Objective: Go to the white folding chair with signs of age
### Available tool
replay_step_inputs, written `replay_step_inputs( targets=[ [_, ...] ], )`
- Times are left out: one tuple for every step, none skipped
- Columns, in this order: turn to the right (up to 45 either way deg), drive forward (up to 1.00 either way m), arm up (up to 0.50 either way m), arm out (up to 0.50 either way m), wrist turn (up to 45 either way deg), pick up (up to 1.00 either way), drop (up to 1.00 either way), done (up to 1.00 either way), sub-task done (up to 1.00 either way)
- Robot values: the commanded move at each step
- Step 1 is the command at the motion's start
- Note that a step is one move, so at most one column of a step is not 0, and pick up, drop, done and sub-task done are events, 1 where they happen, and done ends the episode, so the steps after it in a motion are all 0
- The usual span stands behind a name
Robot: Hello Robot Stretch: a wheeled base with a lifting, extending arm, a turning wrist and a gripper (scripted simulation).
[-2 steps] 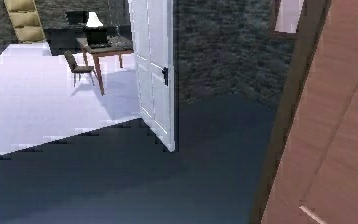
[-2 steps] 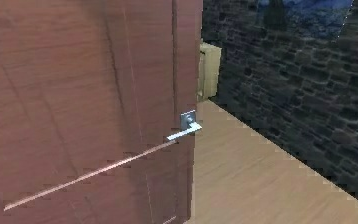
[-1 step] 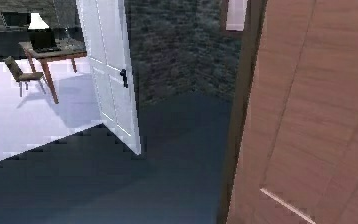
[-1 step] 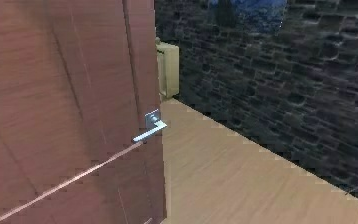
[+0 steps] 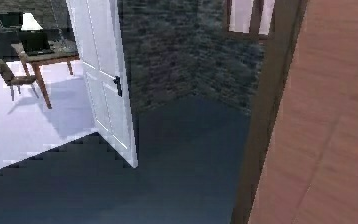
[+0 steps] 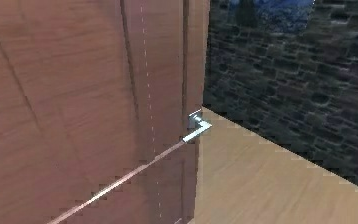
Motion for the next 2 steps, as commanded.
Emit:
replay_step_inputs(
  targets=[
    [-6.0, 0.0, 0.0, 0.0, 0.0, 0.0, 0.0, 0.0, 0.0],
    [0.0, 0.55, 0.0, 0.0, 0.0, 0.0, 0.0, 0.0, 0.0]
  ],
)
